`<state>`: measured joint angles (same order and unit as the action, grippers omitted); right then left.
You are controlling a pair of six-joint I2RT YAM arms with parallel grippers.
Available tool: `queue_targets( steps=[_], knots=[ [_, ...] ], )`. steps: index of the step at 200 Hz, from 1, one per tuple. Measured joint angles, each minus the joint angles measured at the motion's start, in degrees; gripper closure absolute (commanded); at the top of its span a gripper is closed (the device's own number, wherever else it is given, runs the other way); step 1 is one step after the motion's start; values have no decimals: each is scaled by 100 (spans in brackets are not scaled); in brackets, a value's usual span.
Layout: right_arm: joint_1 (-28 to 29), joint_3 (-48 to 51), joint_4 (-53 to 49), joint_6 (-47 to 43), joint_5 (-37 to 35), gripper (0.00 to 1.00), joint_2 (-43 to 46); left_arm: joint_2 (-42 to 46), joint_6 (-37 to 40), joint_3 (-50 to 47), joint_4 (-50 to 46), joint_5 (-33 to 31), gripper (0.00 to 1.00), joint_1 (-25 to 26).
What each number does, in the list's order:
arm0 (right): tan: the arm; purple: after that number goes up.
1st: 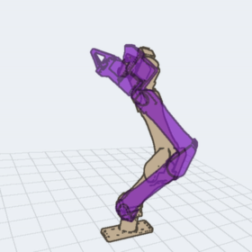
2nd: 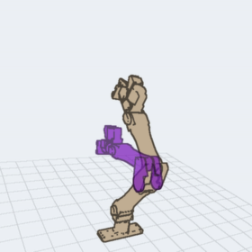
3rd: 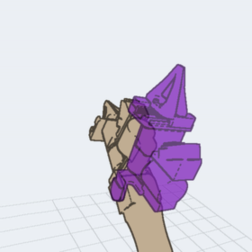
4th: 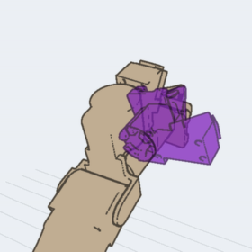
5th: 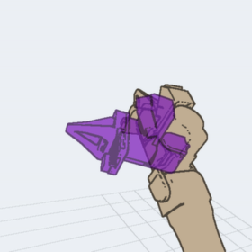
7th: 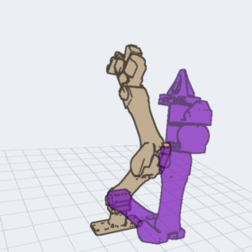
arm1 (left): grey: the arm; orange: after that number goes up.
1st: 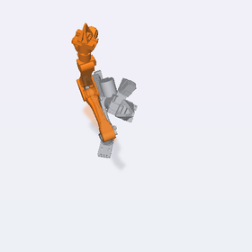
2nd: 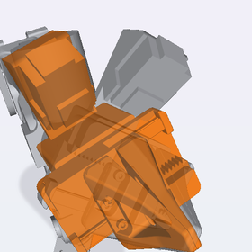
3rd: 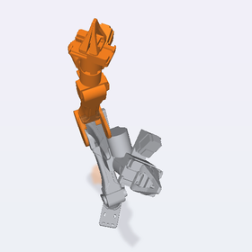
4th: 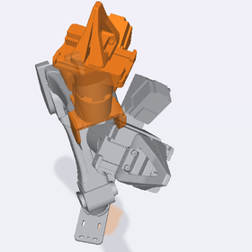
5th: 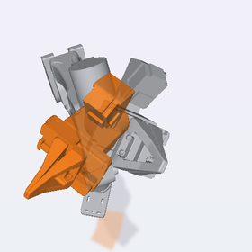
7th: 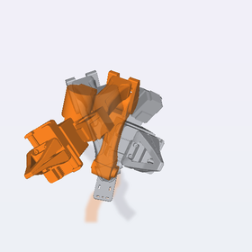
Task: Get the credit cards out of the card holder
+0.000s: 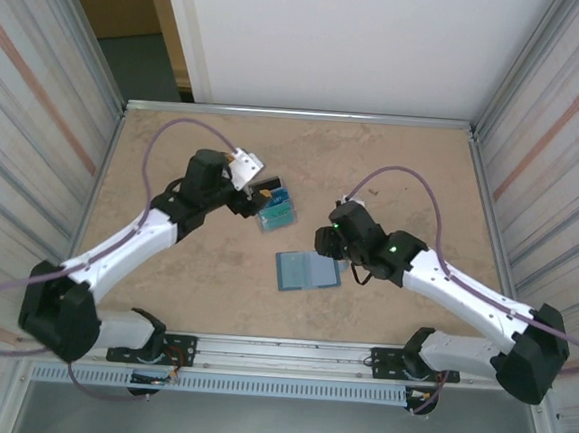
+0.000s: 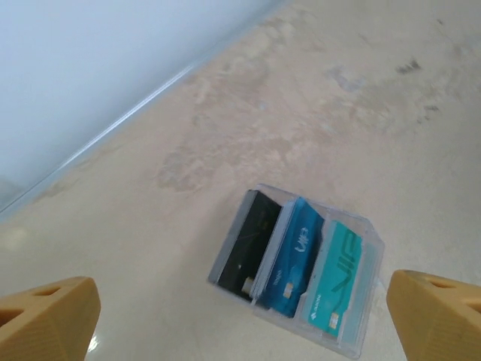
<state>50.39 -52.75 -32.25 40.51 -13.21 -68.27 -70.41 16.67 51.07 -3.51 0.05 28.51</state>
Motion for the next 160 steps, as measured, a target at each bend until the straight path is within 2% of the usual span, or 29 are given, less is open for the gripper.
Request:
queue_targets(
  steps=[21, 38, 71, 114, 160],
  knots=[
    [328, -120, -249, 186, -50, 64, -442, 809, -664, -638, 205, -520, 1, 0],
    [551, -273, -413, 282, -39, 64, -841, 1412, -1270, -1132, 376, -879, 1, -24],
    [828, -625, -498, 356, 105, 63, -1633, 2256, -2297, -1797, 485, -1150, 1, -280],
    [1016, -1106, -560, 361, 256, 62, -2603, 2651, -3012, -2144, 487, -1392, 1, -319],
    [1084, -1399, -557, 343, 411, 59, -3130, 2715, -3314, -2260, 393, -1523, 1, -341]
  ],
)
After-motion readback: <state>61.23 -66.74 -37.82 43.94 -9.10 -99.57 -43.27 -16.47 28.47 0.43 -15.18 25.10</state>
